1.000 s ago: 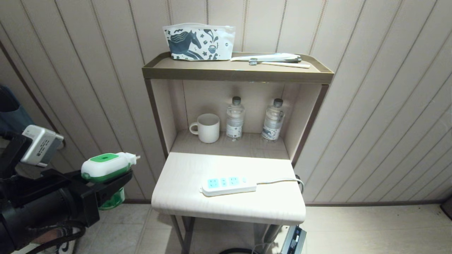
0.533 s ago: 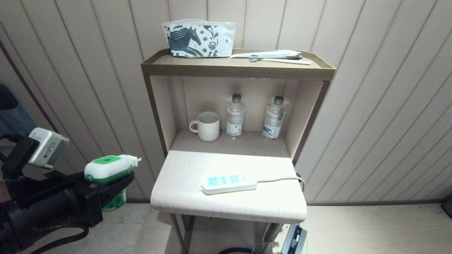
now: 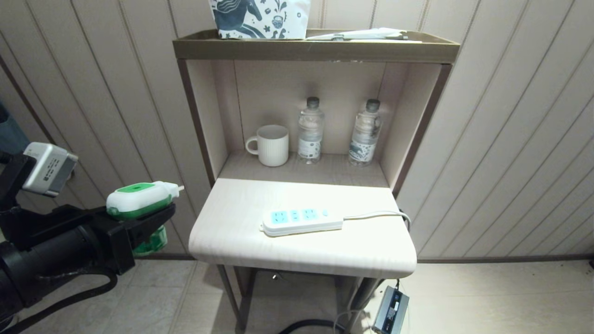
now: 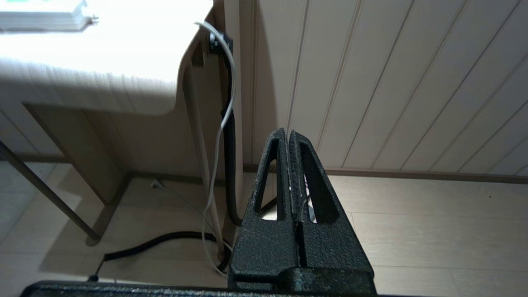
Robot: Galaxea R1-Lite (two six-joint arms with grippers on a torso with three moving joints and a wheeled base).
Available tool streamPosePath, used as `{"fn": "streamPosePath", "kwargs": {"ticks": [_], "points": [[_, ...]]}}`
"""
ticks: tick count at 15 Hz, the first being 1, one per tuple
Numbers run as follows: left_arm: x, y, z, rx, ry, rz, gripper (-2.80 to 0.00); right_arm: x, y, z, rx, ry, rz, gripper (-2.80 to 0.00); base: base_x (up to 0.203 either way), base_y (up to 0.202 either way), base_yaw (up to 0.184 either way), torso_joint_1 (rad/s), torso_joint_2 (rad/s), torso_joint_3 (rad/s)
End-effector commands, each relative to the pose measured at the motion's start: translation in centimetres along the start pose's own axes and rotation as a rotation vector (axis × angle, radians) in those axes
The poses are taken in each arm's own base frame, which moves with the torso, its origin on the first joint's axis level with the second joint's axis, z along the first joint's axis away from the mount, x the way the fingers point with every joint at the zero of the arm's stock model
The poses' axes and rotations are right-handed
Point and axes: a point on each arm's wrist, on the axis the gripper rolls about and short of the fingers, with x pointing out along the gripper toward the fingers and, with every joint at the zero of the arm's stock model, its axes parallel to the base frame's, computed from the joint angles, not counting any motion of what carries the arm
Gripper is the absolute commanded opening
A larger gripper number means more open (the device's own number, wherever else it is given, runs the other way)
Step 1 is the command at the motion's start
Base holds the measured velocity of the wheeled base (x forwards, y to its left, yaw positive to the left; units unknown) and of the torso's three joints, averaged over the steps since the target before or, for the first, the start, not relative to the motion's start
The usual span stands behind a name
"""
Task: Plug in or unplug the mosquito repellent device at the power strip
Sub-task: Place the mosquito repellent liquid on the table
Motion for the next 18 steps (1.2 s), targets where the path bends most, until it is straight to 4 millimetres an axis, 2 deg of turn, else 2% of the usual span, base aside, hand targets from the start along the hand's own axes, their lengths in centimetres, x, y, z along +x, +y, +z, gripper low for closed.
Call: {"fn": "streamPosePath", "kwargs": {"ticks": [1,5,9,11,15,18], "points": [[0.0,0.0,0.5,-0.002,-0.022,0.004,-2.8,0.0,0.0,0.0,0.0,0.001,0.0,-2.8,0.0,0.0,0.0,-0.215,0.5,0.283],[0.0,-0.1,1.0,-0.005,-0.039,0.006,-2.8,0.0,0.0,0.0,0.006,0.002,0.0,-2.8,0.0,0.0,0.0,-0.204,0.49,0.284],[0.4,-0.1,1.6,-0.024,-0.058,0.02,-2.8,0.0,0.0,0.0,0.006,0.003,0.0,-2.8,0.0,0.0,0.0,-0.063,0.16,0.095],[1.7,-0.1,1.7,-0.042,-0.091,0.08,-2.8,0.0,0.0,0.0,0.006,0.002,0.0,-2.8,0.0,0.0,0.0,-0.005,0.02,0.017],[6.5,-0.5,1.6,-0.028,-0.246,0.219,-2.8,0.0,0.0,0.0,0.006,0.002,0.0,-2.8,0.0,0.0,0.0,0.0,0.0,0.0],[7.6,-1.5,1.3,-0.008,-0.282,0.235,-2.8,0.0,0.0,0.0,0.006,0.002,0.0,-2.8,0.0,0.0,0.0,0.0,0.0,0.0]]}}
